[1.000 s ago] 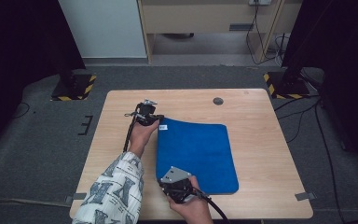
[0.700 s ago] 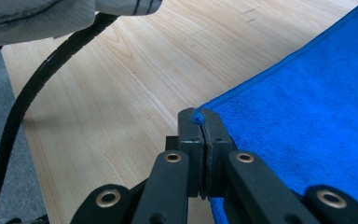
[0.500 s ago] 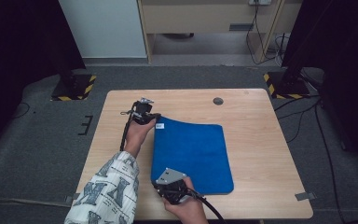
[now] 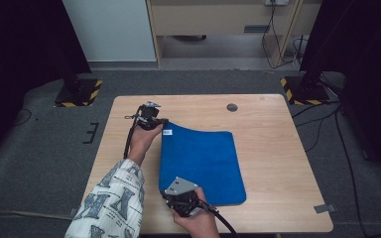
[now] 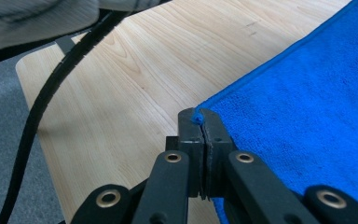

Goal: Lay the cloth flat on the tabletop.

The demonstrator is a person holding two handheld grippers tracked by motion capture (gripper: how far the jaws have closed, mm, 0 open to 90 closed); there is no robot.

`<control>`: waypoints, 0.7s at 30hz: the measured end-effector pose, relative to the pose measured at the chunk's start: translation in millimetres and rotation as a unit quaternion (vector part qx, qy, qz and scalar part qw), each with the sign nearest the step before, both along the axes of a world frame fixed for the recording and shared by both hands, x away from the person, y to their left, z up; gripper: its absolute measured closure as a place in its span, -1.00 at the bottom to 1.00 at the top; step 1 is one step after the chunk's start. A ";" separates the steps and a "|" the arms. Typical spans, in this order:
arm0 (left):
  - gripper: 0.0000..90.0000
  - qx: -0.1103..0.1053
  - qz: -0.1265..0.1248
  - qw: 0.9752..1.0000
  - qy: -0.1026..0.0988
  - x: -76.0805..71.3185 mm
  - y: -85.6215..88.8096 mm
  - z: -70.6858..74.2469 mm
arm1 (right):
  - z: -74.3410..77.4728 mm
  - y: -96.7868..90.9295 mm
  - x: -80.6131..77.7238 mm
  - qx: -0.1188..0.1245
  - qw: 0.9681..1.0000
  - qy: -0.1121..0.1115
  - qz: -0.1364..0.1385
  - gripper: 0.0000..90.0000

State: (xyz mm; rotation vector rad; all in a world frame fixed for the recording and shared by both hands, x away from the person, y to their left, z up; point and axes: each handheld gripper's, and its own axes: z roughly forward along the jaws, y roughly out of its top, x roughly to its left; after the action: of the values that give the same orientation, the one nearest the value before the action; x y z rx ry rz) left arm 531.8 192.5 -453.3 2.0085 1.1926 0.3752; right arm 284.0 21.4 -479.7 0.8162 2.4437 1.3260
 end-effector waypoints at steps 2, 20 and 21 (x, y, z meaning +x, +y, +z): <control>0.98 -0.003 0.002 1.000 0.002 0.8 2.9 -0.5 | 1.9 2.5 -0.3 0.000 1.000 0.000 -0.003 0.97; 0.98 0.001 0.014 1.000 0.013 -7.3 39.6 9.0 | 5.9 36.1 -5.9 0.002 1.000 0.000 -0.007 0.97; 0.98 0.000 0.015 1.000 0.012 -7.8 40.8 9.9 | 6.8 36.4 -5.8 0.006 1.000 0.000 -0.008 0.97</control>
State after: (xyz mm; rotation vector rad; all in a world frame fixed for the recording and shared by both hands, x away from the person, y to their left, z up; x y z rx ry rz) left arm 524.0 233.3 -443.4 2.0027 1.2388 0.3658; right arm 278.1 57.8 -472.9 0.8367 2.4270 1.3358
